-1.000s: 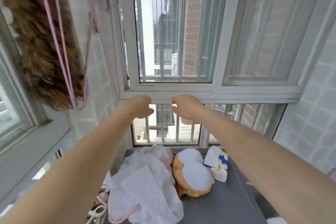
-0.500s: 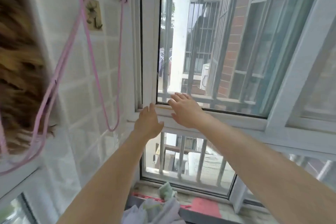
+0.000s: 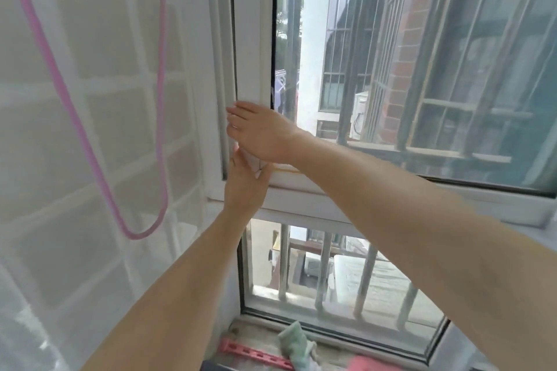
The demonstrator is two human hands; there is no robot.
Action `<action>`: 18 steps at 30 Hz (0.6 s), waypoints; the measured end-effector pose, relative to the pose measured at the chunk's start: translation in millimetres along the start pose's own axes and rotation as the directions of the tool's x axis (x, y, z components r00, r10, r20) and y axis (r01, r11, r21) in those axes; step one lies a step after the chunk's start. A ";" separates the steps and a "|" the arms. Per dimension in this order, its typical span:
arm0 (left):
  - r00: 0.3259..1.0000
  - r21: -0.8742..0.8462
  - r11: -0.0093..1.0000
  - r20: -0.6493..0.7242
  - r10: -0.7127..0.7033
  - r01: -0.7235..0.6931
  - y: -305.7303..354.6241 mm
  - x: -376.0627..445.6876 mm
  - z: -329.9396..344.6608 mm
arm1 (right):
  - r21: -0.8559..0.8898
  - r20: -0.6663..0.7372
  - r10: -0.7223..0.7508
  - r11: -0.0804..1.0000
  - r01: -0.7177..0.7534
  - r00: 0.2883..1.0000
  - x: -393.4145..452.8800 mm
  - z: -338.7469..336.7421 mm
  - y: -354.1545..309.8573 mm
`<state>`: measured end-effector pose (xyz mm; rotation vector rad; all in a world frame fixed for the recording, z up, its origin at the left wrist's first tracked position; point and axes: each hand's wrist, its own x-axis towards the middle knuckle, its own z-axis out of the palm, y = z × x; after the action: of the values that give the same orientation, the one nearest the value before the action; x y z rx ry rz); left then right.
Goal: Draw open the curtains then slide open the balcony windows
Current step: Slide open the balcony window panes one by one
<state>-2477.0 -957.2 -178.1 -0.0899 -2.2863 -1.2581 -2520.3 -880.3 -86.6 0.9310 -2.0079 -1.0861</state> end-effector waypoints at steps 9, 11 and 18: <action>0.995 0.162 0.982 -0.028 -0.094 0.097 -14.0 9.8 7.0 | 0.172 -0.139 -0.034 0.983 0.058 0.990 42.9 1.3 4.7; 0.996 0.208 0.974 -0.034 -0.087 0.092 -16.3 10.9 8.4 | 0.148 -0.157 -0.092 0.982 0.115 0.983 43.2 7.2 5.3; 0.995 0.213 0.973 -0.066 -0.079 0.092 -9.5 5.1 17.5 | 0.045 -0.181 -0.130 0.989 0.141 0.975 42.1 13.8 8.6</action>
<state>-2491.4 -949.5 -190.5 0.1220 -2.3823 -1.0309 -2556.0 -905.9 -76.1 1.1677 -1.8605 -0.9837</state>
